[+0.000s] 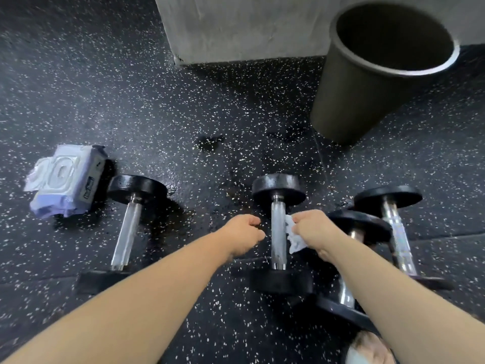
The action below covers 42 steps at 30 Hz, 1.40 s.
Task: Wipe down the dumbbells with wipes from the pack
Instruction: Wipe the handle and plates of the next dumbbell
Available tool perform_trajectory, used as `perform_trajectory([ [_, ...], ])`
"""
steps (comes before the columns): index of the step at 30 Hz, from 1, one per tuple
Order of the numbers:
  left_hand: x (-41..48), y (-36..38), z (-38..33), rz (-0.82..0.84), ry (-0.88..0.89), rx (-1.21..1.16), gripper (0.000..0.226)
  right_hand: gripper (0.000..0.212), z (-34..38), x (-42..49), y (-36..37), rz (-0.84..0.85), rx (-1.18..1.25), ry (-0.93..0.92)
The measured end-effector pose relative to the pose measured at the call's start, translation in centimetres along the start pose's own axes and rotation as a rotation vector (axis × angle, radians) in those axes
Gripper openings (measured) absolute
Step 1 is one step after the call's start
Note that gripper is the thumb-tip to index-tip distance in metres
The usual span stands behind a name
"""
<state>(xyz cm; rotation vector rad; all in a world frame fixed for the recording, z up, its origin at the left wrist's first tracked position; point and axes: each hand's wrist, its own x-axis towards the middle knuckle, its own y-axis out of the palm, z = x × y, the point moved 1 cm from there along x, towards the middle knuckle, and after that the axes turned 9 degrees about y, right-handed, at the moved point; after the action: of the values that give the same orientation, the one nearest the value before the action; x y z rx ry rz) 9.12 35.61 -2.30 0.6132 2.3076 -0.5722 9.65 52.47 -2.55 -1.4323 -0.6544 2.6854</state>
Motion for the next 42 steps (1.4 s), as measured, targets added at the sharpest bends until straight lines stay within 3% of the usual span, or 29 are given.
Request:
perform_trajectory([
  [5, 0.7, 0.6, 1.6, 0.022, -0.023, -0.228, 0.052, 0.047, 0.0, 0.4, 1.4, -0.012, 0.047, 0.039],
  [9, 1.2, 2.0, 1.6, 0.022, 0.031, -0.193, 0.032, 0.023, 0.6, -0.4, 2.3, 0.005, 0.082, 0.048],
  [14, 0.9, 1.8, 1.8, -0.095, 0.006, -0.096, 0.018, 0.034, 1.1, -0.4, 4.5, 0.058, 0.203, 0.08],
  [18, 0.1, 0.1, 3.5, -0.161, 0.024, -0.064, 0.007, 0.016, 1.7, -0.7, 6.8, 0.006, 0.177, 0.025],
  [23, -2.3, -2.5, 6.1, -0.148, 0.018, -0.103, 0.015, 0.031, 1.3, -1.7, 10.3, 0.099, 0.084, -0.003],
  [26, -2.7, -3.7, 7.1, -0.12, 0.043, -0.082, 0.018, 0.015, 1.9, -2.7, 11.2, 0.095, 0.122, -0.036],
  [30, -2.9, -5.1, 7.7, -0.039, 0.056, -0.015, 0.014, 0.055, 2.1, -3.5, 10.4, 0.193, 0.116, -0.085],
  [32, -3.0, -5.6, 7.9, -0.006, 0.068, -0.02, 0.019, 0.045, 1.5, -2.8, 10.1, 0.14, 0.078, -0.081],
  [34, -3.4, -6.3, 8.3, 0.023, 0.089, 0.007, 0.02, 0.018, 0.8, -1.9, 10.1, 0.027, 0.042, -0.071],
  [38, -4.1, -7.2, 9.5, 0.078, 0.132, -0.031, 0.023, 0.018, 0.6, -1.9, 9.8, -0.016, 0.039, -0.103],
  [42, -4.1, -7.1, 10.2, 0.053, 0.166, -0.043, 0.026, 0.015, 2.0, -2.5, 10.1, 0.038, 0.226, -0.13],
])
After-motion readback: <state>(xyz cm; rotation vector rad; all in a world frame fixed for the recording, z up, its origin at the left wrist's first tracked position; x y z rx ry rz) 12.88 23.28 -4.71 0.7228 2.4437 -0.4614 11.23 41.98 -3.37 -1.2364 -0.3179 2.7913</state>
